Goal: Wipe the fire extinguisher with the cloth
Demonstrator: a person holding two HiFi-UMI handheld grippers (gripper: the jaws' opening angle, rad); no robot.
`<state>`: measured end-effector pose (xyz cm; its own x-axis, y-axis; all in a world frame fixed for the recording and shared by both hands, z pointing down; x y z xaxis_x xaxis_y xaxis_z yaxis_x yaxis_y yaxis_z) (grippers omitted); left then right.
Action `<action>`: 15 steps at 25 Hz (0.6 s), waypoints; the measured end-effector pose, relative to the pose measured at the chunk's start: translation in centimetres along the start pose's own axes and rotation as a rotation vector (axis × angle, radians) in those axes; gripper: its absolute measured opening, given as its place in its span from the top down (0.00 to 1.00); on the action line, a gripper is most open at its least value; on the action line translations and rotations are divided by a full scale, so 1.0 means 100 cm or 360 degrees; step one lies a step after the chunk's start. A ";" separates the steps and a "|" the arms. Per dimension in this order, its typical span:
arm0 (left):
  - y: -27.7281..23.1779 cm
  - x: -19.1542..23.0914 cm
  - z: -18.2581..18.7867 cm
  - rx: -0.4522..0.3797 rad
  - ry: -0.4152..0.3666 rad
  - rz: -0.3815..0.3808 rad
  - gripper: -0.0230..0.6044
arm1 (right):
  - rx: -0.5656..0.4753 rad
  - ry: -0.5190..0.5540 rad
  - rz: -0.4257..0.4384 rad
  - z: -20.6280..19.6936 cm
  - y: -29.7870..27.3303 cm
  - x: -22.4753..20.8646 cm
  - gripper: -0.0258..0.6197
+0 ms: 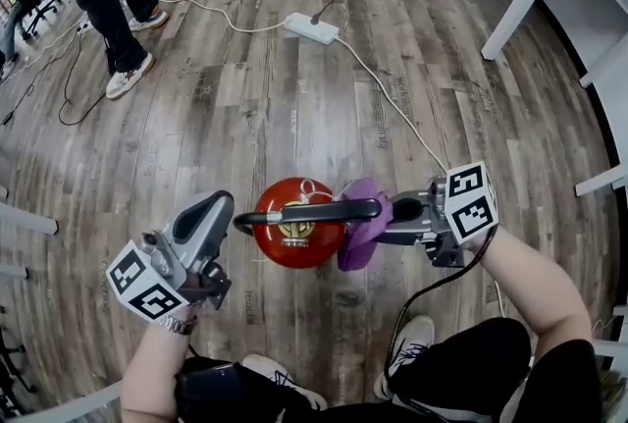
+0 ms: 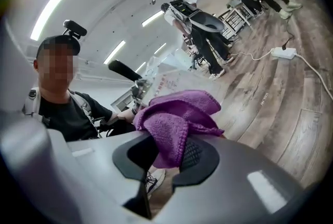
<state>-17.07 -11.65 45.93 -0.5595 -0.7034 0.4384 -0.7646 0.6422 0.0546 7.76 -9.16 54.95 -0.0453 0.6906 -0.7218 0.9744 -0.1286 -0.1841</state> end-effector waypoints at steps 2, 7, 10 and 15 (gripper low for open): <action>-0.001 0.000 0.001 0.0000 0.0003 -0.0002 0.97 | 0.0021 -0.0043 0.0016 -0.011 -0.013 -0.013 0.84; 0.004 0.000 -0.004 0.0041 -0.0012 -0.0010 0.97 | 0.0035 -0.0229 0.0020 -0.051 -0.031 -0.055 0.84; 0.008 0.009 -0.006 0.0034 0.0024 0.0024 0.97 | 0.0162 -0.0306 -0.0071 -0.089 -0.042 -0.092 0.84; 0.007 0.008 -0.008 0.0048 0.0025 0.0004 0.97 | 0.0375 -0.0460 -0.0293 -0.152 -0.062 -0.151 0.84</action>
<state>-17.75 -11.51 47.04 -0.5566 -0.6966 0.4528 -0.7726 0.6344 0.0263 5.70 -8.00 77.12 -0.3066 0.4934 -0.8140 0.8689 -0.2042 -0.4510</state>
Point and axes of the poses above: the fingertips, and each gripper's own axes: y backward along the fingers, x to its left, z out of its top, the point moved 4 cm from there along y, backward along the fingers, and after that the axes turned 5 degrees about z, right-handed, at the moved point
